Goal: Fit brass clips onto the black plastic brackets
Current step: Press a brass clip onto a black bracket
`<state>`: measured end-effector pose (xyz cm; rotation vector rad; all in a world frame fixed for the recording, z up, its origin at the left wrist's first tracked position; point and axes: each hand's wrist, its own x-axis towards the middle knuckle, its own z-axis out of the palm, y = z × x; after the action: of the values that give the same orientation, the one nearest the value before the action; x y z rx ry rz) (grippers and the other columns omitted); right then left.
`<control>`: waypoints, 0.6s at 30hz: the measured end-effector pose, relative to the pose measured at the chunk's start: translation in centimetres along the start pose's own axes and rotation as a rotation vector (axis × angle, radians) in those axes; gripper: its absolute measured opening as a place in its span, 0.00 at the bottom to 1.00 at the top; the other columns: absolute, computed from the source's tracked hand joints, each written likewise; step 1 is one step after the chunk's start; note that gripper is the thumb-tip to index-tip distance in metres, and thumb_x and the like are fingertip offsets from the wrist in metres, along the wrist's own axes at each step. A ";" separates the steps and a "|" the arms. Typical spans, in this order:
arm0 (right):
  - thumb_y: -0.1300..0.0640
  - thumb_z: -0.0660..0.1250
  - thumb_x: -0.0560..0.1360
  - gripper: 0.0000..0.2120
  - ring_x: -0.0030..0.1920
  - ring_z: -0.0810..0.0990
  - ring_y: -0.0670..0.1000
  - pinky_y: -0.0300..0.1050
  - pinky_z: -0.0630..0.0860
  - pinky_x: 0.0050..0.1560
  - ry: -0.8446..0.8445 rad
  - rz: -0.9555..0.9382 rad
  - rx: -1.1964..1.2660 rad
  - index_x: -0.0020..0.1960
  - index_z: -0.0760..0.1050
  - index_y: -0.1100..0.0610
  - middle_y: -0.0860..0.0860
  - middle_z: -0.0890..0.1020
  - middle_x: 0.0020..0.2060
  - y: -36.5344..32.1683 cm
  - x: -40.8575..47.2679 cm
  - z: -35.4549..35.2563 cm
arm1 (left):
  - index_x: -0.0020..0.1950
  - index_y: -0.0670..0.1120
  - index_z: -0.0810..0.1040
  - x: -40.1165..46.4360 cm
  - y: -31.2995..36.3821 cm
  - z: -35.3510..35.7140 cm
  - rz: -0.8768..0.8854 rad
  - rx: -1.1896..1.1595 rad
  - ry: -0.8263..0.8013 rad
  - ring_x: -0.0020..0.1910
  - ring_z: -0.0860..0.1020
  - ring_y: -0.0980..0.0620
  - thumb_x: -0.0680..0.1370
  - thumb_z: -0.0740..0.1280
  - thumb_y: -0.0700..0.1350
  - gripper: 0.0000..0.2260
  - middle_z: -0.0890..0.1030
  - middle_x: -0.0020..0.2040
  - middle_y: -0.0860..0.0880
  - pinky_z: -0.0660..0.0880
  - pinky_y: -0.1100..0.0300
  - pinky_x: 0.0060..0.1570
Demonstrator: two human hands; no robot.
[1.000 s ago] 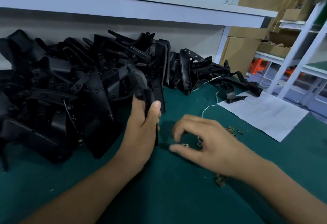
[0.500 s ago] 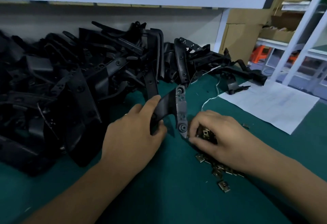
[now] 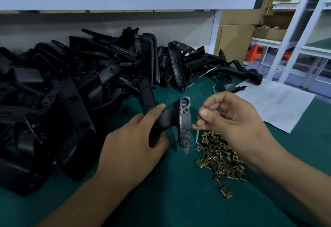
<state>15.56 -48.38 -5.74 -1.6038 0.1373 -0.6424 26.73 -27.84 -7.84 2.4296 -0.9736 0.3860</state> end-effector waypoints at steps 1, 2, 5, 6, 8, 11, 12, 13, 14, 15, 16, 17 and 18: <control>0.70 0.70 0.78 0.06 0.42 0.87 0.57 0.49 0.86 0.49 0.023 0.014 0.043 0.54 0.75 0.67 0.55 0.84 0.42 0.0 0.0 0.1 | 0.78 0.69 0.58 0.0 -0.1 0.0 0.001 -0.009 -0.006 0.41 0.79 0.58 0.77 0.58 0.67 0.29 0.79 0.53 0.61 0.79 0.58 0.40; 0.70 0.70 0.77 0.07 0.43 0.87 0.57 0.48 0.85 0.49 0.037 0.029 0.074 0.54 0.76 0.67 0.56 0.85 0.43 -0.1 -0.1 0.1 | 0.78 0.70 0.58 0.0 -0.1 0.1 0.002 -0.015 -0.011 0.42 0.80 0.58 0.77 0.60 0.66 0.29 0.79 0.54 0.60 0.79 0.57 0.41; 0.72 0.71 0.76 0.07 0.45 0.88 0.57 0.44 0.85 0.48 0.044 0.066 0.133 0.53 0.78 0.67 0.58 0.87 0.44 -0.2 -0.1 0.3 | 0.78 0.71 0.56 -0.1 -0.1 0.1 0.024 -0.017 -0.018 0.44 0.80 0.57 0.77 0.59 0.67 0.30 0.80 0.55 0.61 0.80 0.57 0.43; 0.72 0.70 0.75 0.07 0.45 0.88 0.57 0.43 0.84 0.47 0.045 0.071 0.143 0.53 0.78 0.67 0.59 0.87 0.44 -0.3 -0.1 0.4 | 0.78 0.72 0.55 -0.1 -0.1 0.2 0.030 -0.016 -0.016 0.44 0.80 0.58 0.76 0.58 0.67 0.30 0.80 0.55 0.61 0.80 0.57 0.43; 0.73 0.70 0.75 0.07 0.45 0.88 0.57 0.42 0.84 0.47 0.036 0.068 0.147 0.52 0.79 0.68 0.61 0.87 0.44 -0.4 0.0 0.4 | 0.78 0.72 0.55 -0.1 -0.2 0.3 0.047 -0.011 -0.013 0.43 0.80 0.59 0.76 0.58 0.67 0.30 0.79 0.53 0.62 0.79 0.59 0.42; 0.72 0.72 0.73 0.06 0.44 0.88 0.56 0.43 0.84 0.47 0.013 0.048 0.119 0.49 0.81 0.66 0.61 0.86 0.43 -0.5 0.0 0.2 | 0.79 0.72 0.57 -0.1 -0.4 0.4 0.084 -0.003 -0.021 0.43 0.79 0.59 0.77 0.62 0.66 0.30 0.79 0.50 0.62 0.76 0.63 0.40; 0.71 0.73 0.72 0.06 0.43 0.88 0.56 0.43 0.85 0.47 0.005 0.043 0.114 0.48 0.81 0.65 0.61 0.86 0.42 -0.7 -0.1 0.2 | 0.79 0.73 0.57 -0.1 -0.4 0.4 0.095 -0.010 -0.022 0.42 0.78 0.58 0.77 0.62 0.66 0.30 0.79 0.49 0.61 0.76 0.63 0.40; 0.70 0.74 0.71 0.06 0.43 0.88 0.56 0.44 0.85 0.47 -0.003 0.042 0.121 0.47 0.82 0.64 0.61 0.86 0.42 -0.8 -0.1 0.1 | 0.79 0.73 0.57 -0.1 -0.4 0.4 0.102 -0.020 -0.020 0.41 0.77 0.58 0.77 0.62 0.65 0.30 0.78 0.48 0.61 0.76 0.62 0.40; 0.68 0.75 0.69 0.06 0.43 0.88 0.57 0.45 0.85 0.47 -0.010 0.045 0.132 0.46 0.83 0.63 0.61 0.86 0.42 -0.8 0.0 0.1 | 0.78 0.74 0.57 -0.1 -0.5 0.4 0.105 -0.030 -0.019 0.40 0.77 0.58 0.78 0.62 0.65 0.30 0.77 0.46 0.60 0.77 0.60 0.40; 0.68 0.75 0.68 0.06 0.43 0.88 0.57 0.46 0.85 0.47 -0.016 0.047 0.145 0.45 0.83 0.62 0.61 0.86 0.42 -0.9 0.0 0.0 | 0.78 0.75 0.56 -0.2 -0.5 0.3 0.106 -0.035 -0.018 0.40 0.76 0.57 0.78 0.62 0.65 0.30 0.76 0.45 0.60 0.78 0.59 0.40; 0.67 0.75 0.68 0.06 0.43 0.88 0.57 0.47 0.85 0.48 -0.023 0.049 0.156 0.45 0.84 0.61 0.61 0.86 0.42 -0.9 0.0 0.0 | 0.78 0.76 0.55 -0.2 -0.5 0.3 0.107 -0.040 -0.018 0.40 0.76 0.57 0.78 0.62 0.64 0.30 0.75 0.44 0.59 0.78 0.57 0.40; 0.67 0.75 0.68 0.06 0.43 0.88 0.57 0.47 0.85 0.48 -0.029 0.049 0.166 0.45 0.84 0.61 0.60 0.87 0.42 -1.0 0.1 0.0 | 0.78 0.76 0.54 -0.2 -0.5 0.2 0.109 -0.047 -0.017 0.39 0.75 0.57 0.78 0.62 0.64 0.30 0.75 0.43 0.59 0.78 0.56 0.40; 0.67 0.75 0.68 0.06 0.44 0.88 0.56 0.47 0.85 0.48 -0.037 0.047 0.174 0.45 0.84 0.60 0.60 0.87 0.42 -1.0 0.1 0.0 | 0.78 0.76 0.55 -0.2 -0.5 0.2 0.112 -0.061 -0.014 0.38 0.75 0.56 0.78 0.63 0.64 0.30 0.75 0.43 0.59 0.78 0.55 0.39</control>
<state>15.36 -48.31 -4.79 -1.4395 0.0892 -0.5720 27.00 -27.48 -8.23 2.3327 -1.1141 0.3726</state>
